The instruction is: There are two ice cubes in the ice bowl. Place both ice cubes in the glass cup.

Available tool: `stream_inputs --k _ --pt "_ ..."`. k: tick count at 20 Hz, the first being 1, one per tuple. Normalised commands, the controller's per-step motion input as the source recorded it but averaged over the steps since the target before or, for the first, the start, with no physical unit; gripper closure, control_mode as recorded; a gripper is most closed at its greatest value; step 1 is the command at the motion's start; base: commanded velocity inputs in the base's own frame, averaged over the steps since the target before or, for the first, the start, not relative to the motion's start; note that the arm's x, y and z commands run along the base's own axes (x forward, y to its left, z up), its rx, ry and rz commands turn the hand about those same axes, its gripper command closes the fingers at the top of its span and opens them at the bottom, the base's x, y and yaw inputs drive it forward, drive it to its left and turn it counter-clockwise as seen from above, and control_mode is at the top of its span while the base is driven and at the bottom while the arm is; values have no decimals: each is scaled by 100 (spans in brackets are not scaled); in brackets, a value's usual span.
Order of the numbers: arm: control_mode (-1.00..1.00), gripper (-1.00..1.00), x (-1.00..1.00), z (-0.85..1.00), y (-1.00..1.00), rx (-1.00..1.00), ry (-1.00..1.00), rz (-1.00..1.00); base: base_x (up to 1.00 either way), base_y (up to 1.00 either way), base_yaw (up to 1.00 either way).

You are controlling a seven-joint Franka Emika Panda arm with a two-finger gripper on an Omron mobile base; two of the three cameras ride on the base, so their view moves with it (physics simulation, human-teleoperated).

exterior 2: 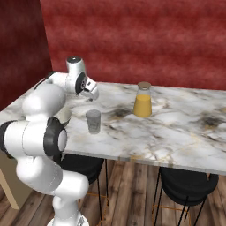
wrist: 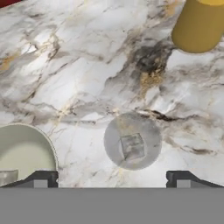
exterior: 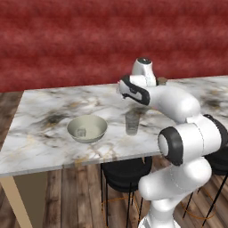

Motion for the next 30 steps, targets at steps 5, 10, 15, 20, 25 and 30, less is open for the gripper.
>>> stream_inputs --k 5,10,15,20,25,30 --pt "-100 -100 -27 -11 100 0 -2 10 0 0 0" --pt "-100 -100 0 -12 100 7 0 2 0 0 0" --pt "-100 -100 11 3 84 14 0 0 0 0 0" --pt "-100 -100 21 -17 67 4 15 0 0 0 0" --pt "-100 -100 2 -19 38 1 17 4 0 0 0" --pt "-100 -100 0 -49 24 -1 16 6 0 0 0"
